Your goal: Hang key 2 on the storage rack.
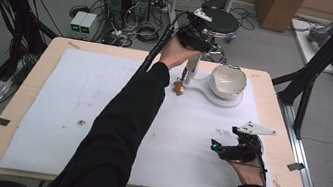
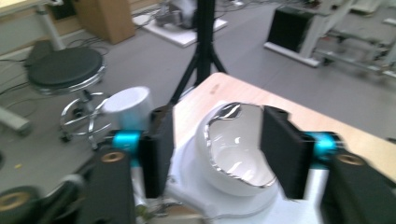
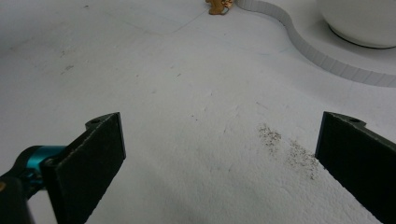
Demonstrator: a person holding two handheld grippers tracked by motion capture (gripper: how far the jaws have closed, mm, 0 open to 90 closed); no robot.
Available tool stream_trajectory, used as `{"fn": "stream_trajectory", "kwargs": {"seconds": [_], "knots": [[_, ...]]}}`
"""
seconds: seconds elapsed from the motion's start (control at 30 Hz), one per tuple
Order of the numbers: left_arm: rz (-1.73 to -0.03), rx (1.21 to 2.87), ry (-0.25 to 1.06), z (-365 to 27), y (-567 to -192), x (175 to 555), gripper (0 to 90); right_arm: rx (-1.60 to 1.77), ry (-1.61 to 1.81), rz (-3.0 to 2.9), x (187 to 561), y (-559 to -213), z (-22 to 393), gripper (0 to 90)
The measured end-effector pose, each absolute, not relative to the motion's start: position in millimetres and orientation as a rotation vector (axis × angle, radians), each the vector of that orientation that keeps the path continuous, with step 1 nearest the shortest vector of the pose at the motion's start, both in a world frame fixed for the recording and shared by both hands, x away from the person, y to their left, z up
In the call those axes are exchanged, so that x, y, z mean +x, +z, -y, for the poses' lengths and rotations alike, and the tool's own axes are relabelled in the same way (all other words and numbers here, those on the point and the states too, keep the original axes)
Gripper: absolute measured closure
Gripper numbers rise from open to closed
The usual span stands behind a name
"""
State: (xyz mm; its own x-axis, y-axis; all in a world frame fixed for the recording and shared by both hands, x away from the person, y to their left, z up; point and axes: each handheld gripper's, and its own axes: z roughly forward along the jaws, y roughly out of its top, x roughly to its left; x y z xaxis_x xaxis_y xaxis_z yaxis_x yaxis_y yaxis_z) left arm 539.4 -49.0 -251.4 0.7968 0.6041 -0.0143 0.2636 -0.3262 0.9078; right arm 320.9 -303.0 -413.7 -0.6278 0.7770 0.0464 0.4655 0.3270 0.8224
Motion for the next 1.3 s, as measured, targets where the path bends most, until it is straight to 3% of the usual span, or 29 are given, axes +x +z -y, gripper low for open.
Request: {"fn": "stream_trajectory", "kwargs": {"seconds": [0.13, 0.17, 0.33, 1.3], "knots": [[-0.627, 1.911, 0.378, 48, -249, 536, 34.3, 1.108, 1.210, -2.237, 320, -413, 303, 0.6], [-0.617, 1.920, 0.386, 48, -249, 535, 24.2, 1.110, 1.214, -2.236, 320, -413, 304, 0.6], [-0.588, 1.931, 0.351, 42, -246, 531, 1.7, 1.109, 1.205, -2.243, 321, -414, 303, 0.6], [-0.614, 1.923, 0.316, -37, -266, 502, 1.7, 1.116, 1.178, -2.244, 319, -416, 305, 0.6]]}}
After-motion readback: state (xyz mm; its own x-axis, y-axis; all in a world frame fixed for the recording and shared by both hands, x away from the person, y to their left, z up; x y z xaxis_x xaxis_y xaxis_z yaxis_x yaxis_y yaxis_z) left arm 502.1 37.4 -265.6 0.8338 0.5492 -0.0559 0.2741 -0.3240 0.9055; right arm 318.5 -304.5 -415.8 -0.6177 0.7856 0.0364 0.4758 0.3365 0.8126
